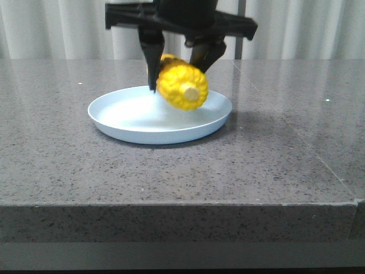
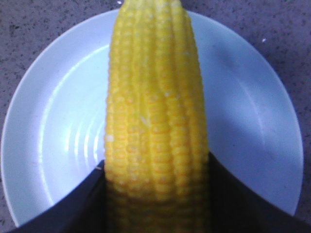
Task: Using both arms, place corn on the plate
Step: 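Carry the corn cob with the right gripper over the plate and lower it, then open the right gripper to release the corn onto the plate and lift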
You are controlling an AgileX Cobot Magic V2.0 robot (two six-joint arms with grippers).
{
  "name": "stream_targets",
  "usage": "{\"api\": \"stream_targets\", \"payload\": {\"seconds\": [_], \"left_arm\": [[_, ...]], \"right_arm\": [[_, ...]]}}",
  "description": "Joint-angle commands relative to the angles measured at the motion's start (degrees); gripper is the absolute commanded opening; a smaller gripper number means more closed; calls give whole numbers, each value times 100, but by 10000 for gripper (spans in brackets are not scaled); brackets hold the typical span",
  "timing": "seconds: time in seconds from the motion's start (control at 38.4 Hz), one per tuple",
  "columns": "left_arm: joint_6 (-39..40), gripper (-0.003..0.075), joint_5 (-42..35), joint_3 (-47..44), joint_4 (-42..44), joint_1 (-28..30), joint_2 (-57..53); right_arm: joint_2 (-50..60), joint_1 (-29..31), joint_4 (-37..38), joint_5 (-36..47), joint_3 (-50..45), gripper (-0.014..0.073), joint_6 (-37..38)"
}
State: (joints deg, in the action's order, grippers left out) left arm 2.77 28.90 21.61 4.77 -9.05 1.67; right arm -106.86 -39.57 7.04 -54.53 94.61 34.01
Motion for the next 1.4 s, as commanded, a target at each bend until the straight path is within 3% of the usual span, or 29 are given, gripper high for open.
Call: {"api": "stream_targets", "payload": {"seconds": [0.0, 0.23, 0.55, 0.7, 1.12, 1.22, 1.38], "left_arm": [[32, -20, -433, 145, 25, -11, 64], [32, -20, -433, 145, 25, -11, 64], [32, -20, -433, 145, 25, -11, 64], [32, -20, -433, 145, 25, -11, 64], [32, -20, -433, 145, 25, -11, 64], [32, -20, -433, 145, 25, -11, 64], [32, -20, -433, 145, 25, -11, 64]], "right_arm": [[180, 11, 180, 176, 219, 102, 65], [135, 11, 147, 140, 219, 143, 65], [135, 11, 133, 134, 219, 493, 65], [135, 11, 133, 147, 219, 575, 65], [708, 17, 138, 139, 225, 561, 65], [881, 17, 138, 102, 230, 459, 65], [997, 17, 163, 120, 230, 175, 65]]}}
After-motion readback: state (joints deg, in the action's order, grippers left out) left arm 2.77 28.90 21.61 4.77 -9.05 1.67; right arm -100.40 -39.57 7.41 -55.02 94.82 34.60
